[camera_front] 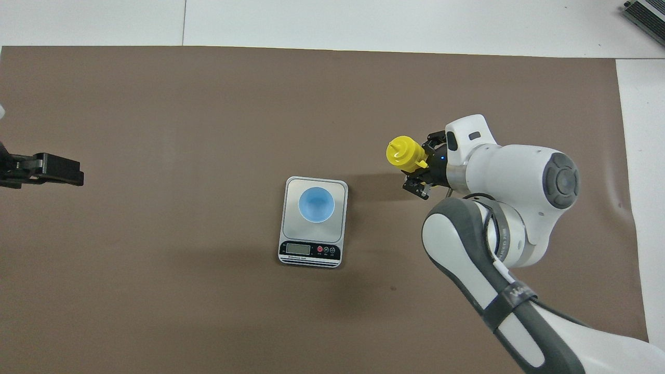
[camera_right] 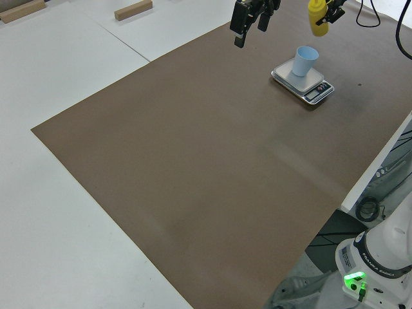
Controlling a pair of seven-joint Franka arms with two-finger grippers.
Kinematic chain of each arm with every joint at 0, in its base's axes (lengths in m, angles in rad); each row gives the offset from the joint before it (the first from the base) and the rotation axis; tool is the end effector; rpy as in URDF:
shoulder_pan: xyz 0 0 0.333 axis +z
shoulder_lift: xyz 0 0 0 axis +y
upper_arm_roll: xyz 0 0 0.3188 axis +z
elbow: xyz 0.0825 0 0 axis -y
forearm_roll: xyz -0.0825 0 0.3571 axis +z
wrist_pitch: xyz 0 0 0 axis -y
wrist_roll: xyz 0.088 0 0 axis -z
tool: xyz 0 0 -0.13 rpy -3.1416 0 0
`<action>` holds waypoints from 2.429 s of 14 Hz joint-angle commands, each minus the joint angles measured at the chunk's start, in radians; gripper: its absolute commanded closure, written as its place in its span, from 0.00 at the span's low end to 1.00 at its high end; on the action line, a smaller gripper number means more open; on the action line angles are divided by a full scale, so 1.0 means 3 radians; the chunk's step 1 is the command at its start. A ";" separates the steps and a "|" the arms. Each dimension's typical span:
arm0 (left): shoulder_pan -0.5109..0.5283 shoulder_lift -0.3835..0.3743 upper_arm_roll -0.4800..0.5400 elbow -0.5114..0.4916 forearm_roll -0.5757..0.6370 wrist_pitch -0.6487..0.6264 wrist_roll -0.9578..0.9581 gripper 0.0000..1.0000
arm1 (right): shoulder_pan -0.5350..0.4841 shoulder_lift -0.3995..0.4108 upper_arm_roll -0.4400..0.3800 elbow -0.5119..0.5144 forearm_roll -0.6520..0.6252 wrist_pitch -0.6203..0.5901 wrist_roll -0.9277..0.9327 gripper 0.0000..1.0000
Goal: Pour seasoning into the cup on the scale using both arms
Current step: 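Lift the yellow bottle with the right gripper toward the cup, then tilt the bottle nozzle down over the blue cup to pour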
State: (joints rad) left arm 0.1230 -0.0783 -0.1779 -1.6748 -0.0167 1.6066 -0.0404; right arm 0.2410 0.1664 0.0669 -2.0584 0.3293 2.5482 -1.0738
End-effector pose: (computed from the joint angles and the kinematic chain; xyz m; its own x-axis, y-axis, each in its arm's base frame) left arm 0.5050 -0.0333 0.6008 0.9999 -0.0135 0.0087 -0.0135 -0.9999 0.0032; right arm 0.5650 0.1784 0.3869 0.3718 0.8521 0.3683 0.8903 -0.4397 0.1186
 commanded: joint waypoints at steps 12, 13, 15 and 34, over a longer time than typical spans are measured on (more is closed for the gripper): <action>0.0030 -0.0046 -0.0010 -0.0042 0.0010 -0.0038 -0.0034 0.00 | 0.0964 0.0881 0.0079 0.1865 -0.3212 -0.2127 0.1334 1.00; 0.0030 -0.0046 -0.0010 -0.0042 0.0015 -0.0038 -0.0034 0.00 | 0.1133 0.0958 0.0079 0.1891 -0.3488 -0.2249 0.1350 1.00; 0.0030 -0.0046 -0.0010 -0.0042 0.0015 -0.0038 -0.0034 0.00 | 0.1272 0.0984 0.0079 0.1896 -0.3847 -0.2322 0.1365 1.00; 0.0030 -0.0046 -0.0010 -0.0042 0.0015 -0.0038 -0.0034 0.00 | 0.1810 0.0534 0.0094 0.0746 -0.5096 -0.2685 0.2107 1.00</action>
State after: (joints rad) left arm 0.1230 -0.0783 -0.1777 -1.6748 -0.0167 1.6059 -0.0415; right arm 0.7877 0.3669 0.0921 -1.7854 -1.1618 1.7212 -0.4602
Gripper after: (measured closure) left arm 0.000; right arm 0.476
